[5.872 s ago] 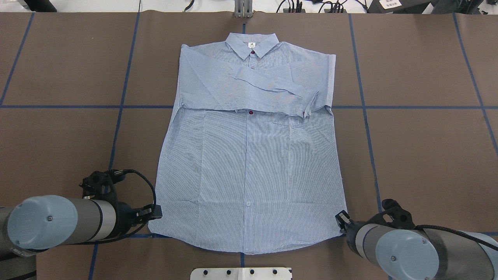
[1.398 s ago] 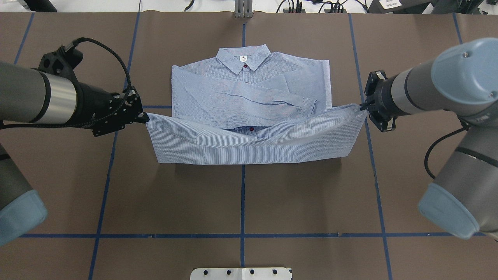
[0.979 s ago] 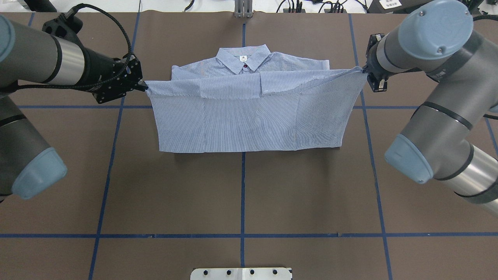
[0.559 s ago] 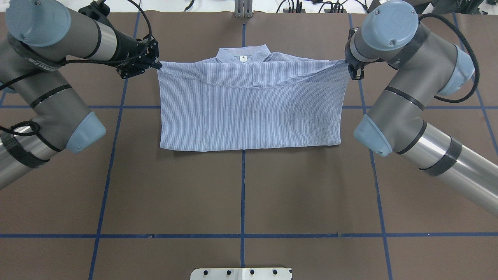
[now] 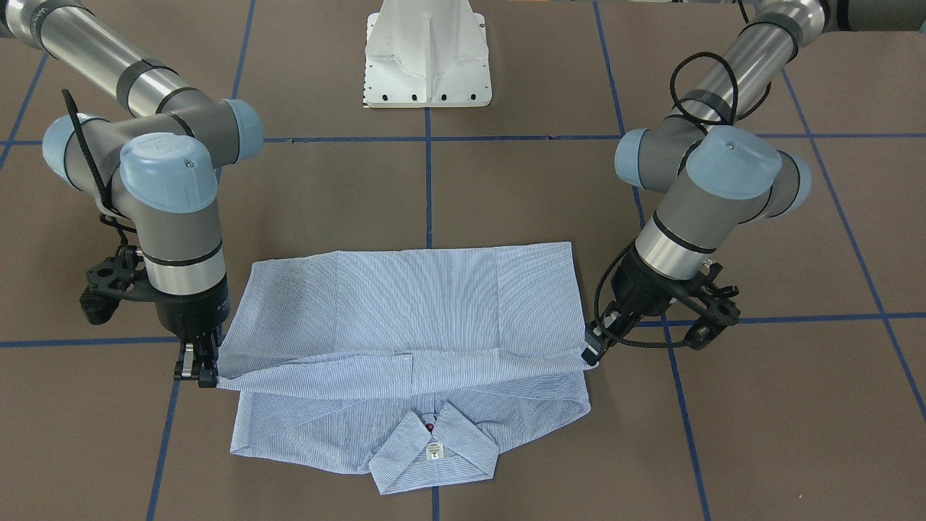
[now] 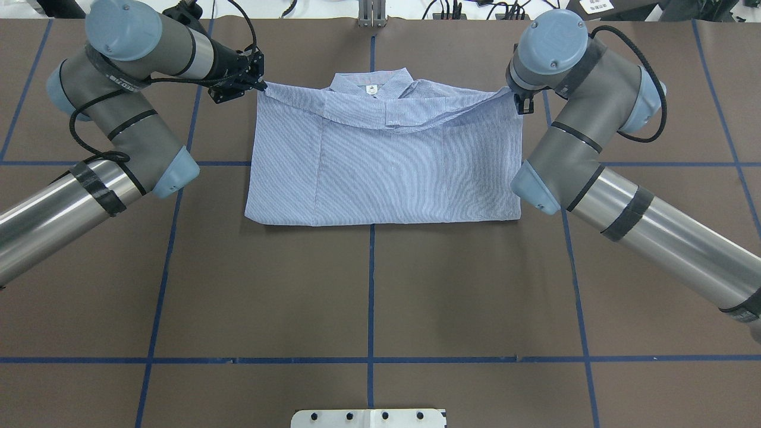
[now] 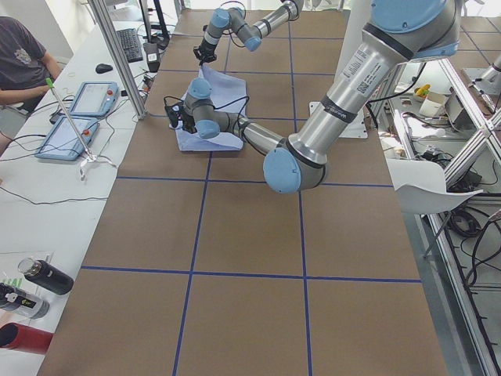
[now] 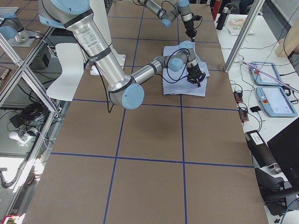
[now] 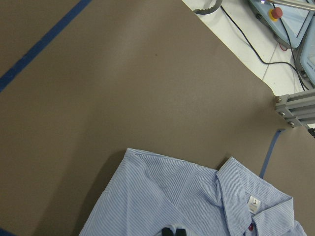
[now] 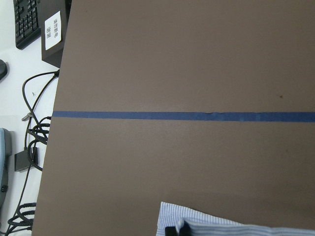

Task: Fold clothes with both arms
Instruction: 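Lay the hem down below the collar and open both grippers, then move the right gripper to the folded shirt's side edge while the left gripper hovers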

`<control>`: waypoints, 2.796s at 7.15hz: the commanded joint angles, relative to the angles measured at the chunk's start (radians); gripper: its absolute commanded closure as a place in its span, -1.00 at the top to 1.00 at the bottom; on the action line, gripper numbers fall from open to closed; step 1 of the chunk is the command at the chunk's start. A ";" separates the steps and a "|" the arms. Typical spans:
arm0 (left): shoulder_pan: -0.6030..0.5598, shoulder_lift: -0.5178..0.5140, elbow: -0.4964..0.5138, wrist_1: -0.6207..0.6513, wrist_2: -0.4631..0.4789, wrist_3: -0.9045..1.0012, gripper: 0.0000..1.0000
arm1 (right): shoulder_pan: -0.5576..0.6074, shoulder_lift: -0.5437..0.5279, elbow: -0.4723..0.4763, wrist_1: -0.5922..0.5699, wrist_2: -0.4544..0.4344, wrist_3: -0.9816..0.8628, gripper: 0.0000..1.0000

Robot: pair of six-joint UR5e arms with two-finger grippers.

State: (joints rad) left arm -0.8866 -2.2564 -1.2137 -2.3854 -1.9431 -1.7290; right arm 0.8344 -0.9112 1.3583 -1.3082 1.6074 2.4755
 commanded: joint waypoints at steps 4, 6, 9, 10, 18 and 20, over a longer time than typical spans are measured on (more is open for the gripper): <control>0.008 -0.022 0.106 -0.067 0.046 0.002 -1.00 | -0.006 0.064 -0.174 0.092 -0.017 -0.056 -0.90; 0.009 -0.014 0.123 -0.083 0.046 0.026 -0.05 | -0.006 0.074 -0.179 0.092 -0.017 -0.058 0.26; -0.009 0.006 0.038 -0.089 0.038 0.045 0.25 | 0.011 0.041 -0.049 0.064 0.017 -0.081 0.98; -0.017 0.068 -0.030 -0.095 0.036 0.046 0.27 | -0.027 -0.050 0.075 0.050 0.017 -0.072 0.98; -0.020 0.147 -0.164 -0.084 0.044 0.051 0.26 | -0.310 -0.311 0.342 -0.039 -0.083 -0.038 0.80; -0.020 0.175 -0.174 -0.089 0.044 0.054 0.26 | -0.308 -0.304 0.329 -0.039 -0.084 -0.038 -0.22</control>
State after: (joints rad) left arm -0.9066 -2.0981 -1.3806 -2.4708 -1.8990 -1.6771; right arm 0.5268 -1.2178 1.6947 -1.3466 1.5259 2.4374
